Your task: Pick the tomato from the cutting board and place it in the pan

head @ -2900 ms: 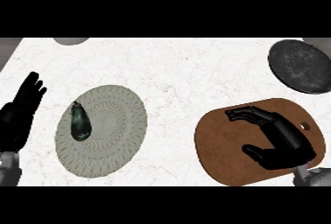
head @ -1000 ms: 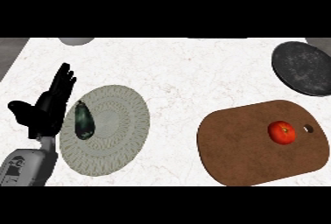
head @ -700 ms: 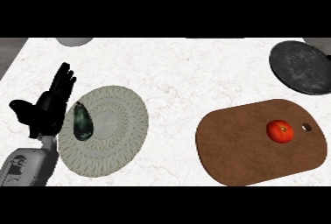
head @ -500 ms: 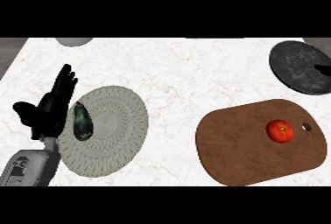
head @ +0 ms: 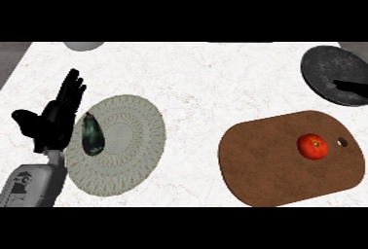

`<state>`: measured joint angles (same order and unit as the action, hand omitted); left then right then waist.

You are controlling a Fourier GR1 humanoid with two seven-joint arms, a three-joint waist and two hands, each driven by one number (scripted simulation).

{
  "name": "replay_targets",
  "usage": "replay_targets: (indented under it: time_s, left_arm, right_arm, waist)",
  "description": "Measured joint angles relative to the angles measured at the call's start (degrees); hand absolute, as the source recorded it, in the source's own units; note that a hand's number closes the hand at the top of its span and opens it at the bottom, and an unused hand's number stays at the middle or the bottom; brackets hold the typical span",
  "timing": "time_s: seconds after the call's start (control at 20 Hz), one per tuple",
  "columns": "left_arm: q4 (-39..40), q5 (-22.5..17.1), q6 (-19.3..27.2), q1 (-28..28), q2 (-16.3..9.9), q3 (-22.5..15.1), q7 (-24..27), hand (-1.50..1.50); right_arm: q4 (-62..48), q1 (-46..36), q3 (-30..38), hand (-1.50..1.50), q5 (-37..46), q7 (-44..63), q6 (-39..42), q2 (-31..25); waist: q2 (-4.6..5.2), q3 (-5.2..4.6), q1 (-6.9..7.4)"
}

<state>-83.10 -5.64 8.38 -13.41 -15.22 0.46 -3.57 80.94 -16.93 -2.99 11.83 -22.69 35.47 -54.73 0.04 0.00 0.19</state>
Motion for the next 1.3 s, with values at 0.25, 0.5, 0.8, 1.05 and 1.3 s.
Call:
replay_targets:
  time_s: [0.25,0.5,0.8,1.05,1.3]
  left_arm:
    - [-0.4,0.9,-0.5,0.5,0.8,0.4,0.1,0.00]
    - [-1.1,0.8,-1.5,0.7,0.8,1.5,-0.4,0.00]
    - [-1.1,1.5,-2.0,-0.1,1.3,2.1,-1.2,0.00]
    - [-0.2,1.5,-3.3,-0.9,0.7,3.1,-1.3,0.00]
    - [-2.8,2.2,-3.0,0.9,1.7,2.8,-2.4,0.00]
  right_arm:
    - [-2.5,-1.1,-0.9,-1.50,5.2,-1.5,1.2,2.9]
    - [-3.8,-2.0,-2.3,-1.50,9.2,-2.5,1.3,4.8]
    - [-3.5,-1.2,-3.6,-1.50,14.6,-3.6,0.0,6.9]
    - [-3.0,-1.9,-5.2,-1.50,20.3,-2.8,-0.5,7.4]
    - [-3.2,-1.5,-6.5,-1.50,26.2,-2.9,-1.3,8.3]
  waist:
    - [0.00,-0.01,0.10]
    - [0.01,0.01,0.11]
    - [-0.01,0.00,0.02]
    - [-0.01,0.01,0.02]
    - [-0.04,0.01,0.04]
